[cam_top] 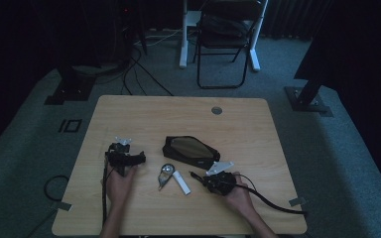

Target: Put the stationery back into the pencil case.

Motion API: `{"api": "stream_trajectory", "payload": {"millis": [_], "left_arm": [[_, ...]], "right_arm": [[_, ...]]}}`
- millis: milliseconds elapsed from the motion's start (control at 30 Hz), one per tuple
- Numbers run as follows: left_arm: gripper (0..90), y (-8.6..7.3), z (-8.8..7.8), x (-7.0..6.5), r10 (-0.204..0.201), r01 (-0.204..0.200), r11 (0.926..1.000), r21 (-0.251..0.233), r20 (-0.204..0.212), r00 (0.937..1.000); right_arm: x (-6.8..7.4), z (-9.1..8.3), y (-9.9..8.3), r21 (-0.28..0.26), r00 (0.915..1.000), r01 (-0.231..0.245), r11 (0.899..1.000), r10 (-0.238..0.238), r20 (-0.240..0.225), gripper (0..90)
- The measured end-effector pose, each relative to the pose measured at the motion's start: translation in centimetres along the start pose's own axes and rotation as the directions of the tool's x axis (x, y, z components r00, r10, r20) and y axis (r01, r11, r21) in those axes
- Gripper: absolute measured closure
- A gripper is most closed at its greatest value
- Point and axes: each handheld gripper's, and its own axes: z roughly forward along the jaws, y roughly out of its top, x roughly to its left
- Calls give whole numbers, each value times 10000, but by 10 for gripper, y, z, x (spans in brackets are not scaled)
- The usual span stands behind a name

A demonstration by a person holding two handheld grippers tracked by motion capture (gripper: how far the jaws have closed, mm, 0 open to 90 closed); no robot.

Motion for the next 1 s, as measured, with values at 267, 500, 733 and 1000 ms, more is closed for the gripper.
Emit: {"api": "stream_trajectory", "payload": {"millis": [267,500,733,1000], "left_arm": [[22,0,0,0,-2,2,10000,-1,0,10000],[22,0,0,0,-1,1,10000,0,2,10000],[22,0,0,0,-1,1,10000,0,0,10000],[22,0,0,0,1,-1,10000,1,1,10000]], "right_arm": [[-1,0,0,-49,9999,109,9999,-109,-85,798],[0,-2,0,-94,9996,262,9996,-262,-65,798],[0,-10,3,-313,9995,292,9991,-294,-62,797],[1,-18,7,-575,9992,405,9975,-403,32,797]]}}
